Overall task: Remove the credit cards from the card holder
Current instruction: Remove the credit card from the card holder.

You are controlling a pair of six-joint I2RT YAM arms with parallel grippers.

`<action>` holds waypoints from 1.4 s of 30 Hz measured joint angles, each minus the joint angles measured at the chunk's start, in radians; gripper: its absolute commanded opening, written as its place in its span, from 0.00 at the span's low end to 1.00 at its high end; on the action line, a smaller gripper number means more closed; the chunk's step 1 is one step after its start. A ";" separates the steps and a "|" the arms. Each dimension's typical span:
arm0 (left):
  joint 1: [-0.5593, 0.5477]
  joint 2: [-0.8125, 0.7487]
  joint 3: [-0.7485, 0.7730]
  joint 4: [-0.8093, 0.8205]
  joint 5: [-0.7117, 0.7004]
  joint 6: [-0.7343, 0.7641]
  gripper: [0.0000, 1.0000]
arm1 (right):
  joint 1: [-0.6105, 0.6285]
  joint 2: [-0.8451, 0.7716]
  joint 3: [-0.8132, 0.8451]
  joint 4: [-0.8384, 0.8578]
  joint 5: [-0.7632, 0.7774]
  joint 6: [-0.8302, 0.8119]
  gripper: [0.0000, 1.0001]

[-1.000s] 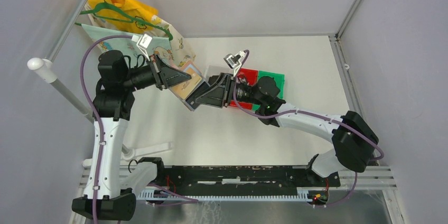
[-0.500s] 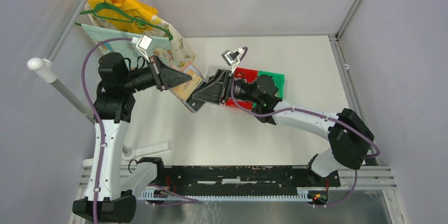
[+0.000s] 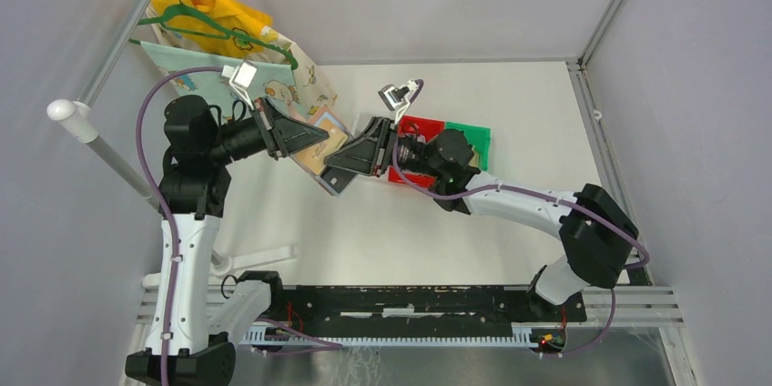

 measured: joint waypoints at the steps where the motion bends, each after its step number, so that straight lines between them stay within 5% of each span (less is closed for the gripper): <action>1: 0.000 -0.003 0.000 0.003 0.000 -0.002 0.07 | 0.001 0.003 0.000 0.005 0.003 0.005 0.25; 12: 0.001 -0.008 -0.001 0.040 0.034 -0.050 0.22 | 0.004 0.003 -0.021 0.035 0.021 0.017 0.00; 26: 0.001 -0.008 -0.005 0.110 0.105 -0.102 0.02 | 0.010 -0.044 -0.103 0.112 0.029 0.016 0.01; 31: 0.001 -0.008 -0.004 0.122 0.112 -0.102 0.02 | 0.010 -0.047 -0.108 0.116 0.034 0.018 0.26; 33: 0.001 -0.008 -0.004 0.127 0.124 -0.102 0.02 | 0.010 -0.047 -0.108 0.116 0.037 0.020 0.28; 37: 0.001 -0.008 -0.004 0.132 0.129 -0.102 0.02 | 0.010 -0.046 -0.107 0.127 0.040 0.026 0.25; 42: 0.001 -0.008 -0.004 0.138 0.133 -0.106 0.02 | 0.010 -0.040 -0.102 0.143 0.040 0.045 0.08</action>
